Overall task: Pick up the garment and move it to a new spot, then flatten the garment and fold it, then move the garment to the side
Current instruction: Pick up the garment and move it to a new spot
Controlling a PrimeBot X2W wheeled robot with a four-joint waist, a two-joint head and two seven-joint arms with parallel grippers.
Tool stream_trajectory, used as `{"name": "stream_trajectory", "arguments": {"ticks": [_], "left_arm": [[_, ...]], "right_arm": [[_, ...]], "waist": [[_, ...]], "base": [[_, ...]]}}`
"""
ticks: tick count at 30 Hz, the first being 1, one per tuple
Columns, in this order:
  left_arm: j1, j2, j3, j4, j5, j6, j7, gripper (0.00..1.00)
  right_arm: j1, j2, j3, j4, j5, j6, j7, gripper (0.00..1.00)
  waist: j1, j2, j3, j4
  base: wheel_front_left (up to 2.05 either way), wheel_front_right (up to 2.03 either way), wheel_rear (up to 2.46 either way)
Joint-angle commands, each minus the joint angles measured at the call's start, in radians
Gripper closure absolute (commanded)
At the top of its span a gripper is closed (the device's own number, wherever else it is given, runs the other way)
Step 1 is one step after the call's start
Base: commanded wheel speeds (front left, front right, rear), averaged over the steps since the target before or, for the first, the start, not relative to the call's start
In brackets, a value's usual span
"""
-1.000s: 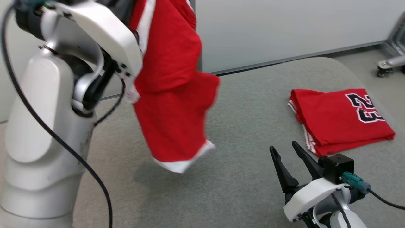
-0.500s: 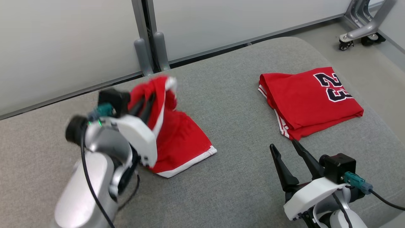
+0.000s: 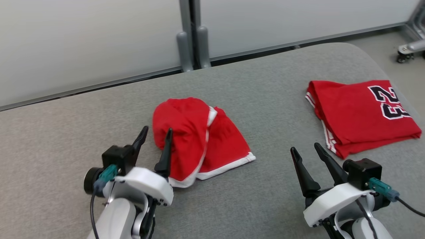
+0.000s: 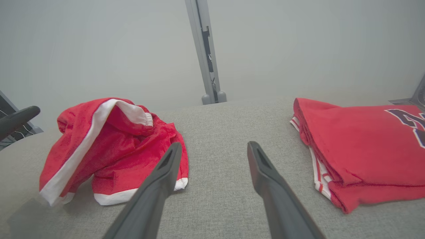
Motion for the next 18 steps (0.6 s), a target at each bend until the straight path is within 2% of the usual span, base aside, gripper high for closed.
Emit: {"name": "stream_trajectory", "arguments": {"ticks": [1, 4, 5, 12, 18], "left_arm": [[0.038, 0.002, 0.016, -0.011, -0.003, 0.008, -0.069, 0.00], [0.077, 0.016, 0.039, -0.049, 0.005, -0.002, -0.148, 0.00], [0.113, 0.029, 0.061, -0.078, 0.017, -0.004, -0.165, 0.00], [0.277, 0.034, 0.200, -0.235, 0.081, -0.004, -0.171, 0.00], [0.367, 0.041, 0.263, -0.239, 0.110, -0.018, -0.171, 0.00]], "right_arm": [[0.008, -0.005, -0.004, -0.005, 0.020, 0.001, 0.004, 0.00], [0.017, -0.007, -0.031, -0.007, 0.055, 0.001, -0.007, 0.00], [0.024, -0.006, -0.063, -0.005, 0.049, 0.001, -0.017, 0.00], [0.066, -0.016, -0.165, 0.001, 0.013, 0.001, -0.026, 0.00], [0.101, -0.024, -0.190, 0.007, -0.011, 0.001, -0.036, 0.00]], "waist": [[0.0000, -0.0001, -0.015, 0.047], [0.0000, -0.0001, -0.032, 0.087], [0.0000, -0.0001, -0.047, 0.119], [0.0000, -0.0001, -0.106, 0.212], [0.0000, -0.0001, -0.134, 0.263]], "base": [[0.00, 0.00, 0.00], [0.00, 0.00, 0.00], [0.00, 0.00, 0.00], [0.00, 0.00, 0.00], [0.00, 0.00, 0.00]]}}
